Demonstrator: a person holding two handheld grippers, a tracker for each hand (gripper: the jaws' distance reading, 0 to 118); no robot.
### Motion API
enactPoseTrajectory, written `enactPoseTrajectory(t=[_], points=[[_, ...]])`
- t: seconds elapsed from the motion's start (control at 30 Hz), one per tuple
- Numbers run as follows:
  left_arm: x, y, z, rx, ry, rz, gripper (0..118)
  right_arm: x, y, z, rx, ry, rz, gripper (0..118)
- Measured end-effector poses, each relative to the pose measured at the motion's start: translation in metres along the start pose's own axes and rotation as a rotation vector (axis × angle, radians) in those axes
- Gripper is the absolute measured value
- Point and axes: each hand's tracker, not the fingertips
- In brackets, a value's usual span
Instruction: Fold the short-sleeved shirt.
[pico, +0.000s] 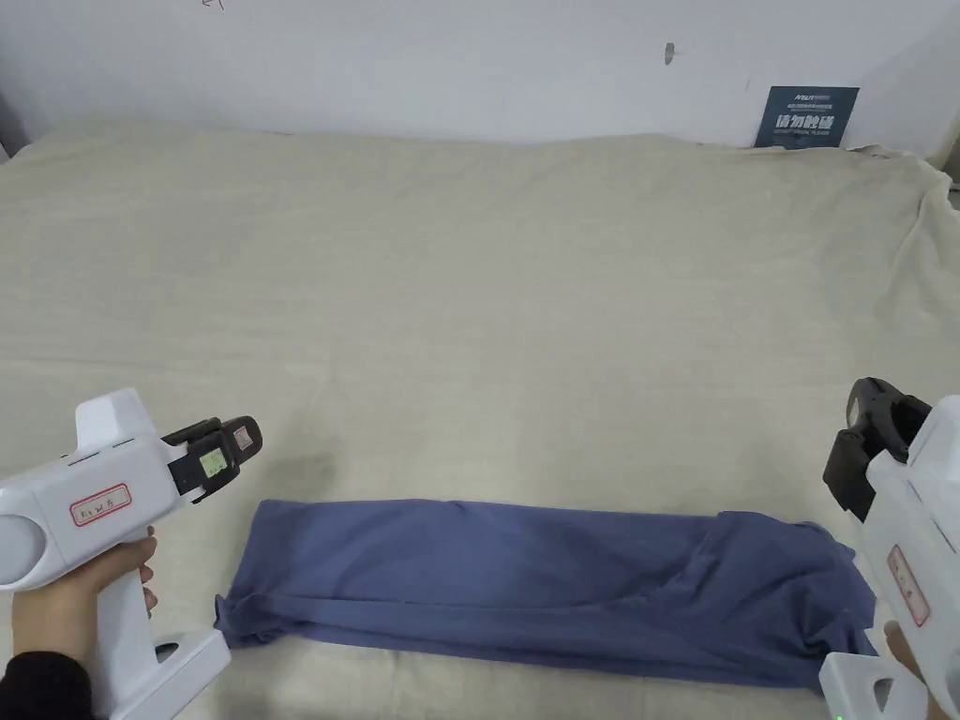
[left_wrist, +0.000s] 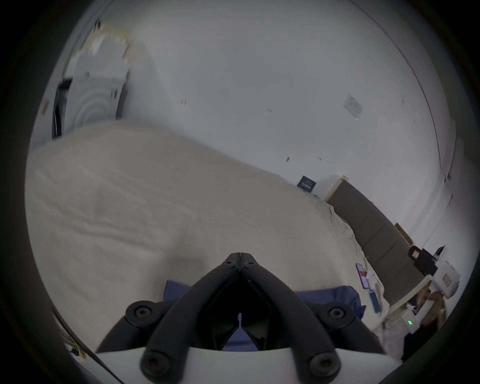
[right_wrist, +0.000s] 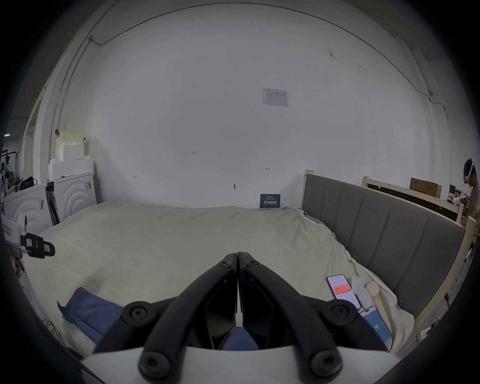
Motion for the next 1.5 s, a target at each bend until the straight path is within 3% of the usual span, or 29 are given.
enactPoseTrajectory(t=[0.27,0.4,0.43,0.53,0.57,1.1,1.17,1.23,1.3,1.5], points=[[-0.070,0.002,-0.039,-0.292,-0.077,0.159,0,0.000,-0.014,-0.020,-0.044,-0.015,-0.004,0],[-0.093,-0.003,-0.059,-0.403,-0.070,0.189,7,-0.005,-0.016,-0.027,-0.068,-0.028,-0.001,0],[-0.098,-0.005,-0.064,-0.427,-0.064,0.196,18,-0.006,-0.017,-0.030,-0.072,-0.031,0.000,0],[-0.109,-0.012,-0.077,-0.460,-0.039,0.184,67,-0.009,-0.021,-0.035,-0.087,-0.040,0.004,0],[-0.112,-0.014,-0.079,-0.461,-0.039,0.177,71,-0.010,-0.022,-0.037,-0.091,-0.043,0.006,0],[-0.130,-0.038,-0.107,-0.556,-0.259,0.187,69,-0.029,-0.033,-0.047,-0.148,-0.056,0.016,0],[-0.125,-0.037,-0.111,-0.560,-0.273,0.173,55,-0.028,-0.033,-0.047,-0.150,-0.060,0.020,0],[-0.122,-0.037,-0.116,-0.578,-0.265,0.165,20,-0.026,-0.032,-0.046,-0.148,-0.064,0.017,0],[-0.119,-0.042,-0.121,-0.612,-0.191,0.105,15,-0.025,-0.030,-0.045,-0.144,-0.068,0.014,0],[-0.108,-0.041,-0.116,-0.582,-0.181,0.072,6,-0.018,-0.028,-0.040,-0.139,-0.074,0.012,0]])
